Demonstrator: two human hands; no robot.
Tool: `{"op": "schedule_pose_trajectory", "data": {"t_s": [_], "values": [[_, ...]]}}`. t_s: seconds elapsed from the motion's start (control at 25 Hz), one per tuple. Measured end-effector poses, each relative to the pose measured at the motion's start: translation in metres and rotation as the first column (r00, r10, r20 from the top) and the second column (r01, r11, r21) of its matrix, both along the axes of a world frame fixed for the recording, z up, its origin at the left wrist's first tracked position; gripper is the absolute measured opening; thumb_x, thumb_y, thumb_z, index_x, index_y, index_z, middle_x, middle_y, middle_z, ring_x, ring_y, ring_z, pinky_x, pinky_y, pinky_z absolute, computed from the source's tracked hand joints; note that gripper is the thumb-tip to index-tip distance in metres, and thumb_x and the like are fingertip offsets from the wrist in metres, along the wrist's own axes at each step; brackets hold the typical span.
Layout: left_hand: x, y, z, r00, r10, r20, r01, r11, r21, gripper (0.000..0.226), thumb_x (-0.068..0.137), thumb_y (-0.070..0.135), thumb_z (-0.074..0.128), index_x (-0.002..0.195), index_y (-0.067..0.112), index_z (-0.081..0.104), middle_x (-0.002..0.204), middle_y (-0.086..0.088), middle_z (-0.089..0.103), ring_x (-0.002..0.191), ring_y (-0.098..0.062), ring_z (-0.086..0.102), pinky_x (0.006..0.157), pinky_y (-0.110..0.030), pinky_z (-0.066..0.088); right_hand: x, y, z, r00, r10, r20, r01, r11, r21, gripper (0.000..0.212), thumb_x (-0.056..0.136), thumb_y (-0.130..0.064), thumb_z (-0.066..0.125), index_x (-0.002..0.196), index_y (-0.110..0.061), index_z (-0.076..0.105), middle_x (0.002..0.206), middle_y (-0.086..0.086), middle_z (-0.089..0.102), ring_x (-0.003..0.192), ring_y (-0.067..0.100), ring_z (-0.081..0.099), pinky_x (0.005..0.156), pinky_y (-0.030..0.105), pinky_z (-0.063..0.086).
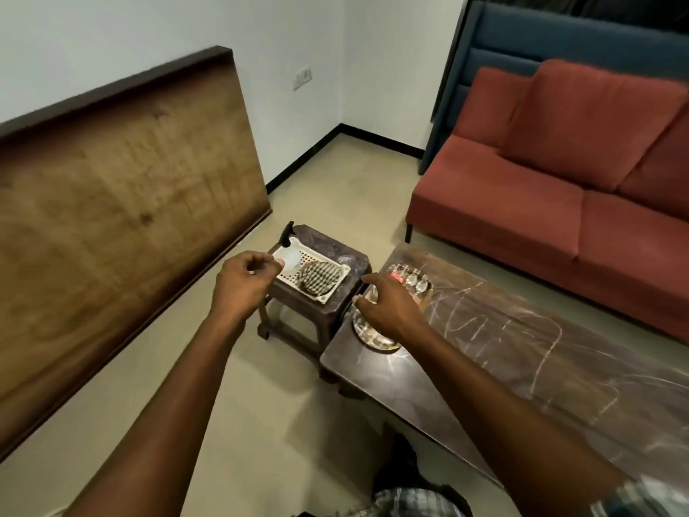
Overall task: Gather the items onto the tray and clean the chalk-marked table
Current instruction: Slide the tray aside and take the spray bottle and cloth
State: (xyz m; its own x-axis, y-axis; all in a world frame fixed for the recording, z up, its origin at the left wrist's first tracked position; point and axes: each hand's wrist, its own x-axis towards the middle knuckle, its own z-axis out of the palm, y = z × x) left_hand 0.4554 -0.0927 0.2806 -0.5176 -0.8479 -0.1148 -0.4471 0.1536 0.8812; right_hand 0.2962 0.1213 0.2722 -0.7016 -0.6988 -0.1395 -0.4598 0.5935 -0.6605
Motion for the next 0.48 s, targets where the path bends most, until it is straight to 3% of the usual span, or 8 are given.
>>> {"op": "schedule_pose_trajectory", "data": {"t_s": [0.2,0.36,0.48], "values": [[0.023,-0.047,-0.013,1.0,-0.013,0.018,0.013,1.0,0.02,0.026,0.093,0.039,0.078,0.111,0.02,0.08,0.11,0.001,0.078,0.105,-0.021,0.073,0.093,-0.044,0.061,0.025,-0.039,-0.012,0.999,-0.011,0.034,0.009,0.998,0.058,0.056,0.096,-0.029,0.071,0.149,-0.019,0.058,0.148,0.006,0.063,0.121,0.023,0.065,0.087,0.031,0.047],[-0.002,-0.102,-0.041,0.995,-0.047,0.089,0.043,0.998,0.047,0.023,0.093,0.032,0.078,0.11,0.017,0.079,0.104,-0.003,0.079,0.101,-0.026,0.075,0.082,-0.035,0.057,0.011,-0.08,-0.042,0.997,-0.036,0.067,0.029,0.995,0.1,0.055,0.095,-0.027,0.072,0.148,-0.015,0.06,0.145,0.008,0.065,0.117,0.025,0.068,0.092,0.035,0.054],[-0.034,-0.15,-0.064,0.986,-0.085,0.141,0.079,0.996,0.046,0.03,0.092,0.034,0.079,0.116,0.017,0.077,0.111,-0.004,0.078,0.107,-0.027,0.074,0.089,-0.039,0.059,-0.011,-0.119,-0.073,0.992,-0.061,0.114,0.045,0.989,0.139,0.06,0.094,-0.03,0.071,0.15,-0.014,0.057,0.152,0.007,0.061,0.127,0.025,0.065,0.101,0.038,0.056]]}}
